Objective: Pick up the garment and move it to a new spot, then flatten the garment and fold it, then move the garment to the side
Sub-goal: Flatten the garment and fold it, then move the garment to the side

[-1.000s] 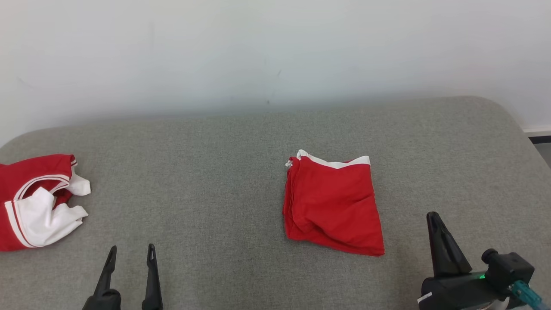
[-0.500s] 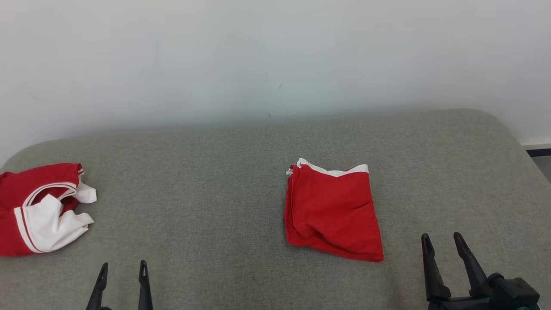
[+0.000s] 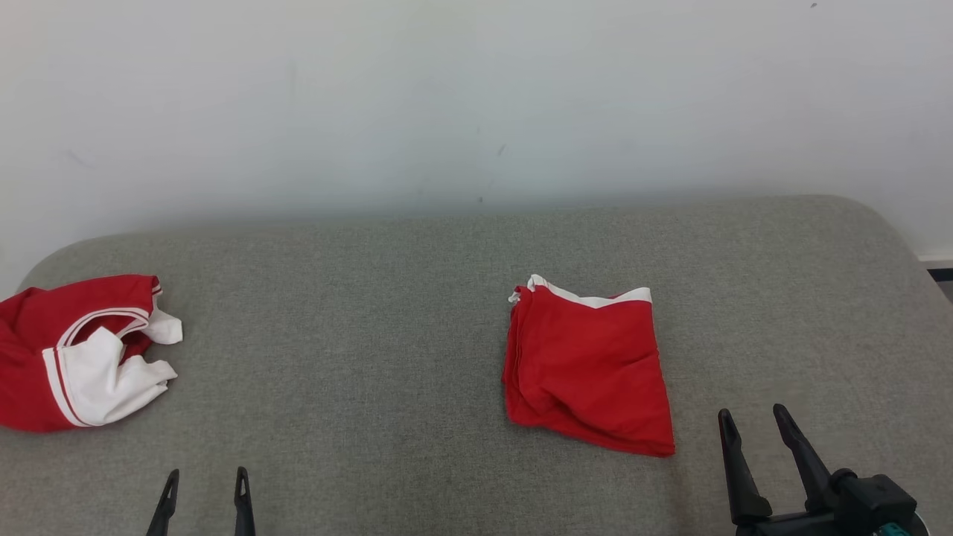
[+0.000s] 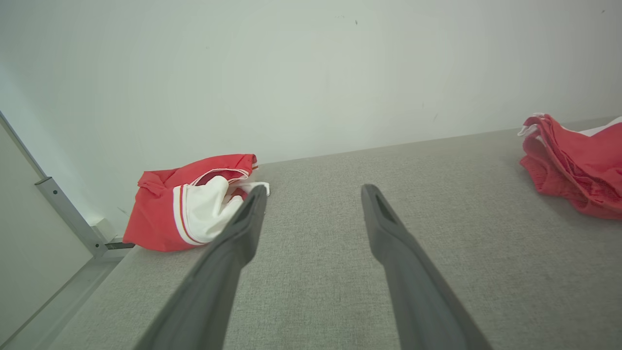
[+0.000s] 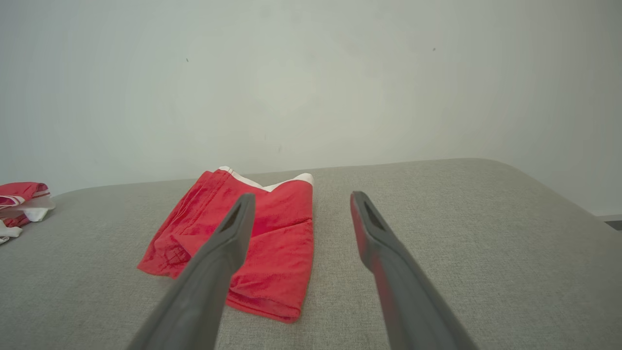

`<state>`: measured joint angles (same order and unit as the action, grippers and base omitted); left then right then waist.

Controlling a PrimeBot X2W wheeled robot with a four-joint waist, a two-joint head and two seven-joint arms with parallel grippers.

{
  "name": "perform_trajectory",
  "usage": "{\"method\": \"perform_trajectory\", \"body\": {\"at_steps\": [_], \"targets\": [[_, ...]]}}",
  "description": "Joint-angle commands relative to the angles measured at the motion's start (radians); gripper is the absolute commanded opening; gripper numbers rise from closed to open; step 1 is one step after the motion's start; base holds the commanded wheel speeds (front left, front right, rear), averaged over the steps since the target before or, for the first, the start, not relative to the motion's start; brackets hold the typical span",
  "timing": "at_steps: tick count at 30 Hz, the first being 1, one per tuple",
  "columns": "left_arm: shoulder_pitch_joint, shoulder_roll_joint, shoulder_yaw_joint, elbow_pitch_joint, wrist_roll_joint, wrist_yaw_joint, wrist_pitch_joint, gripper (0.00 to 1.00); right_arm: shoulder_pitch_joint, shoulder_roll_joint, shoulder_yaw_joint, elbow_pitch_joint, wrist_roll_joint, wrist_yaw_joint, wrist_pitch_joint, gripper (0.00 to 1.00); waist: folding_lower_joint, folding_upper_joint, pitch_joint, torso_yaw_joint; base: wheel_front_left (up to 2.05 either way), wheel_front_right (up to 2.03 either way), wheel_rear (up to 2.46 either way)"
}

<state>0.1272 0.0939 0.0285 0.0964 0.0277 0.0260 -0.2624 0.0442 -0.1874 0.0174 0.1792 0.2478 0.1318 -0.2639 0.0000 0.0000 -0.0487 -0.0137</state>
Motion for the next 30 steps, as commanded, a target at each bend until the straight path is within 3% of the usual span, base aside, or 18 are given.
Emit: {"method": "perform_trajectory", "body": {"at_steps": [1, 30], "targets": [[0.013, 0.007, -0.002, -0.002, -0.001, -0.002, -0.004, 1.00, -0.008, -0.004, 0.004, 0.006, 0.008, -0.003, 0.000, 1.00, 0.0000, 0.0000, 0.001, 0.002, 0.00, 0.00, 0.00], [0.009, 0.001, 0.008, -0.019, -0.079, -0.017, -0.004, 1.00, -0.021, 0.000, 0.028, 0.056, 0.029, -0.003, 0.000, 1.00, 0.0000, 0.0000, 0.007, 0.004, 0.00, 0.00, 0.00]]}}
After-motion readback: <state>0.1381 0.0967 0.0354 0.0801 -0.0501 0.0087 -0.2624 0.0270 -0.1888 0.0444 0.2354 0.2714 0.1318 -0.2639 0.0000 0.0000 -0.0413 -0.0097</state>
